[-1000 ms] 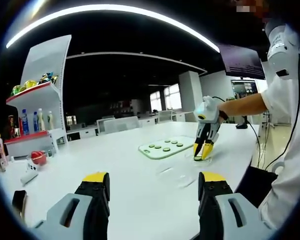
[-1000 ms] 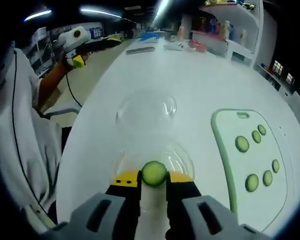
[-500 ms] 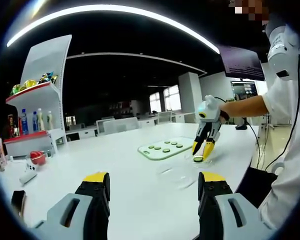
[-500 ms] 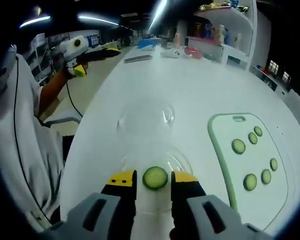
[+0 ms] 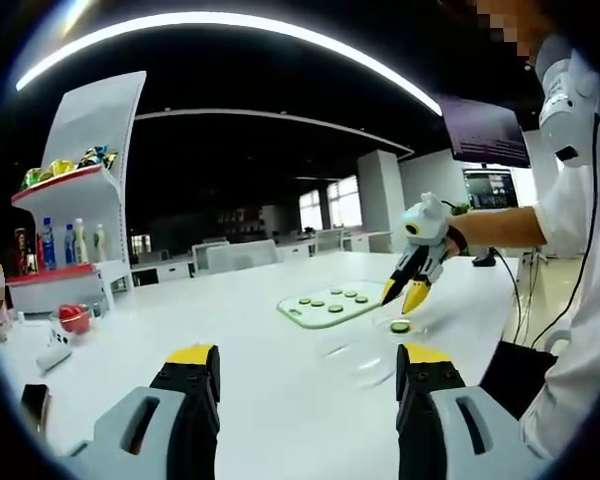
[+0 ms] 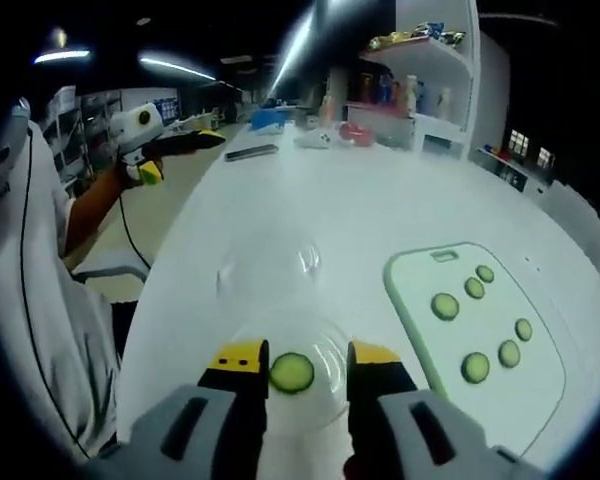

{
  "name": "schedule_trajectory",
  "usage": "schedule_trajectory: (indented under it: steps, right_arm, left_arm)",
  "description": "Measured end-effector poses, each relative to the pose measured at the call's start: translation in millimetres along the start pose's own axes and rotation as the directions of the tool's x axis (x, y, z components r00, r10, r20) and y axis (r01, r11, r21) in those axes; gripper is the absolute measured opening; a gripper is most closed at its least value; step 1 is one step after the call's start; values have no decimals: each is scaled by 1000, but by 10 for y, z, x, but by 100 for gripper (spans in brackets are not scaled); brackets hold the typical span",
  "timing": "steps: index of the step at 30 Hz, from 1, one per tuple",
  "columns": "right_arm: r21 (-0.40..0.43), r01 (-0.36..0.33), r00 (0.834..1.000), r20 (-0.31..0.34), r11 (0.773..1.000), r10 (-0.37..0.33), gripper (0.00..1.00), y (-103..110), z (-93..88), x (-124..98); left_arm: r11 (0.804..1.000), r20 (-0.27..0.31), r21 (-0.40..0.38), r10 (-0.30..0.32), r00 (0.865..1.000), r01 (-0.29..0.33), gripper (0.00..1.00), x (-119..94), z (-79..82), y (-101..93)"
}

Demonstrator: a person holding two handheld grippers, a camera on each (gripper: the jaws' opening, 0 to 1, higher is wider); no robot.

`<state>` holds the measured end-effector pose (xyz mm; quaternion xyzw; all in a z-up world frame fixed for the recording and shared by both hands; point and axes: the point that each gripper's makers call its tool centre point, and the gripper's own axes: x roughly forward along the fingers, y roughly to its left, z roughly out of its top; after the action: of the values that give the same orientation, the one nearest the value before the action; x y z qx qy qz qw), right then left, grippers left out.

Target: Open the petri dish lid, add cucumber slices into the petri dish, and close the lid

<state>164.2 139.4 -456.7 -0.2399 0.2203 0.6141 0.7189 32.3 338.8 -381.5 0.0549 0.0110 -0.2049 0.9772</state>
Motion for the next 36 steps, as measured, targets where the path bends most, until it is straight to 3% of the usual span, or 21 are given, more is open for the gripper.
schedule_trajectory:
  steps: [10, 16, 20, 25, 27, 36]
  right_arm:
    - [8, 70, 995, 71, 997, -71, 34, -35, 138, 40]
    - [-7, 162, 980, 121, 987, -160, 37, -120, 259, -43]
    - [26, 204, 965, 164, 979, -206, 39, -170, 351, -127]
    - [82, 280, 924, 248, 956, -292, 40, -267, 522, -319]
    - [84, 330, 902, 265, 940, -341, 40, -310, 548, -406]
    - [117, 435, 832, 327, 893, -448, 41, -406, 625, -732]
  left_arm:
    - [1000, 6, 9, -1, 1000, 1, 71, 60, 42, 21]
    - [1000, 15, 15, 2, 1000, -3, 71, 99, 91, 37]
    - [999, 20, 27, 22, 1000, -23, 70, 125, 110, 90]
    - [999, 33, 19, 30, 999, -31, 70, 139, 135, 96]
    - [999, 36, 22, 39, 999, -40, 70, 146, 139, 102]
    - [998, 49, 19, 51, 998, -52, 70, 170, 178, 106]
